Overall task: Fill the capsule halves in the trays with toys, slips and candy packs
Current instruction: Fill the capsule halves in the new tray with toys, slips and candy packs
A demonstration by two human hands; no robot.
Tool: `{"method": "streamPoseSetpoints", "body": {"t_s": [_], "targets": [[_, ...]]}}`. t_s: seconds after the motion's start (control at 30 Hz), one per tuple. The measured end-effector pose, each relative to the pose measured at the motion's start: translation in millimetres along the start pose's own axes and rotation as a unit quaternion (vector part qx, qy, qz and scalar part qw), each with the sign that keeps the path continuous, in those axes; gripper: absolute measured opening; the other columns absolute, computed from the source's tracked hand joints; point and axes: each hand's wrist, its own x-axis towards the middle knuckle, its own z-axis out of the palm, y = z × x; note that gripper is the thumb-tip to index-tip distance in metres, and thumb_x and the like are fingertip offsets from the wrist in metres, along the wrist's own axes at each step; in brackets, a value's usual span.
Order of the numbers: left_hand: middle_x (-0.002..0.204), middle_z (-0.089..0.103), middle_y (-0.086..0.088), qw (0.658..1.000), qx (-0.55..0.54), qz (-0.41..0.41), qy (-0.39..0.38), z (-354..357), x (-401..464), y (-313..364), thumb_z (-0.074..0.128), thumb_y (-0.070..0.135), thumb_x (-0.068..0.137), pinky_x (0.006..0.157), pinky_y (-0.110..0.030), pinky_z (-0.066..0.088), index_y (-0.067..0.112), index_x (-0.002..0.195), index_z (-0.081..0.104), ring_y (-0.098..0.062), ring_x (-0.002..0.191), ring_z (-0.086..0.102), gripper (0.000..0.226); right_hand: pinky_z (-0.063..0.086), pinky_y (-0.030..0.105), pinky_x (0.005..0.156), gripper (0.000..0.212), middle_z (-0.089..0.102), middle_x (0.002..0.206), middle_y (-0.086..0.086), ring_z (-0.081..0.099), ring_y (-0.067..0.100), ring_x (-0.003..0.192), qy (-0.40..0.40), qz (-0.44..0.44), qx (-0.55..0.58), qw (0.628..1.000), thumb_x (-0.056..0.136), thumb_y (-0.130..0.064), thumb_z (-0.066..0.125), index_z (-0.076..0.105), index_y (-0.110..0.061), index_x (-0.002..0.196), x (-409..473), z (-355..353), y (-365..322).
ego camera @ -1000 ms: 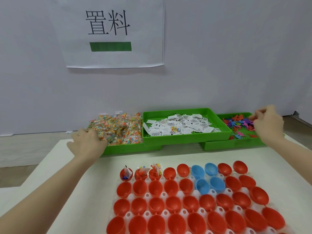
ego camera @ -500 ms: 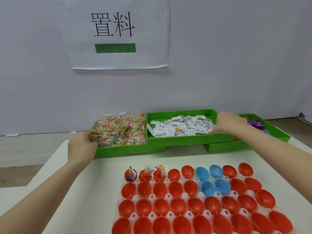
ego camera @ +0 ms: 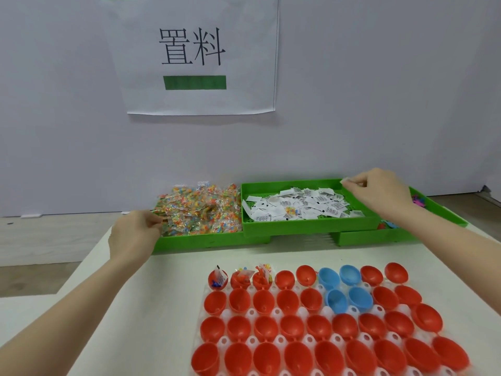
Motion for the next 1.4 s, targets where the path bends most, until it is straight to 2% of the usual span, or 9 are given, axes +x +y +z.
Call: {"method": "streamPoseSetpoints", "body": {"t_s": [0.17,0.43,0.63,0.87,1.03,1.13,1.27,1.33,1.4], "targets": [[0.087,0.069,-0.013,0.992,-0.095,-0.016,0.079,-0.4,-7.4,12.0,0.066,0.016,0.082,0.072,-0.031,0.038,0.008,0.091,0.071,-0.031,0.087,0.06,0.014,0.022,0.025,0.051,0.042,0.026,0.042,0.0,0.024,0.014,0.042,0.058,0.005,0.179,0.982,0.083,-0.033,0.066,0.054,-0.005,0.053,-12.3,-10.8,-5.4],[0.083,0.066,-0.012,0.983,-0.171,-0.069,0.016,3.8,-6.5,15.2,0.077,0.014,0.073,0.075,-0.028,0.039,0.001,0.092,0.07,-0.025,0.082,0.058,0.024,0.021,0.015,0.041,0.041,0.033,0.054,0.004,0.026,0.005,0.036,0.01,0.002,0.254,0.967,0.085,-0.027,0.063,0.063,0.014,0.082,-45.7,-18.7,-10.7],[0.065,0.061,-0.001,0.972,-0.22,-0.08,0.008,2.7,-6.2,21.3,0.08,0.026,0.068,0.072,-0.029,0.038,0.013,0.078,0.072,-0.019,0.075,0.055,0.018,0.028,0.023,0.056,0.019,0.044,0.059,0.008,0.036,0.008,0.053,0.023,0.017,0.357,0.934,0.085,-0.031,0.059,0.071,-0.021,0.075,-66.2,-41.3,-21.2],[0.069,0.065,-0.01,0.976,-0.189,-0.101,0.022,1.2,-8.8,28.4,0.08,0.033,0.068,0.073,-0.034,0.048,0.011,0.073,0.068,-0.024,0.073,0.059,0.026,0.03,0.002,0.046,0.017,0.054,0.049,-0.015,0.042,-0.003,0.047,0.012,-0.009,0.394,0.919,0.083,-0.029,0.062,0.072,-0.02,0.073,-96.8,-60.8,-38.0],[0.055,0.062,0.002,0.884,-0.447,-0.12,0.061,-26.3,-49.4,72.1,0.072,0.014,0.078,0.052,-0.01,0.048,0.005,0.08,0.066,0.0,0.045,0.059,0.011,0.028,0.004,0.045,0.025,0.038,0.039,-0.013,0.034,-0.002,0.041,-0.045,-0.044,0.44,0.896,0.076,-0.038,0.053,0.072,-0.022,0.071,-120.5,-69.0,-58.2],[0.055,0.068,0.004,0.848,-0.523,-0.06,-0.063,-46.7,-100.8,100.7,0.071,0.014,0.075,0.054,-0.01,0.048,0.011,0.071,0.07,-0.004,0.053,0.065,0.005,0.031,0.005,0.046,0.031,0.051,0.048,-0.002,0.04,0.005,0.044,-0.112,-0.083,0.438,0.888,0.072,-0.042,0.053,0.075,-0.021,0.073,-133.6,-66.4,-74.1],[0.064,0.071,-0.004,0.803,-0.56,-0.055,-0.194,-66.7,-151.0,128.6,0.069,0.028,0.061,0.055,-0.012,0.05,0.015,0.061,0.074,-0.012,0.059,0.069,0.014,0.049,0.015,0.068,0.027,0.068,0.092,0.023,0.057,0.043,0.093,-0.131,-0.092,0.438,0.884,0.066,-0.047,0.057,0.074,-0.029,0.076,-145.0,-57.5,-89.6],[0.069,0.072,-0.007,0.776,-0.575,-0.057,-0.253,-72.3,-160.7,136.7,0.069,0.026,0.06,0.057,-0.013,0.051,0.011,0.071,0.074,-0.015,0.063,0.07,0.02,0.052,0.044,0.078,0.022,0.071,0.09,0.015,0.058,0.041,0.094,-0.147,-0.103,0.448,0.876,0.068,-0.047,0.056,0.073,-0.038,0.08,-149.3,-54.9,-98.1],[0.074,0.073,-0.009,0.752,-0.59,-0.052,-0.288,-77.4,-163.5,141.6,0.067,0.024,0.064,0.059,-0.014,0.053,0.005,0.082,0.072,-0.017,0.067,0.071,0.026,0.053,0.045,0.069,0.024,0.067,0.066,0.017,0.061,0.038,0.067,-0.16,-0.104,0.453,0.871,0.07,-0.048,0.054,0.072,-0.04,0.084,-150.7,-54.6,-102.7]]}}
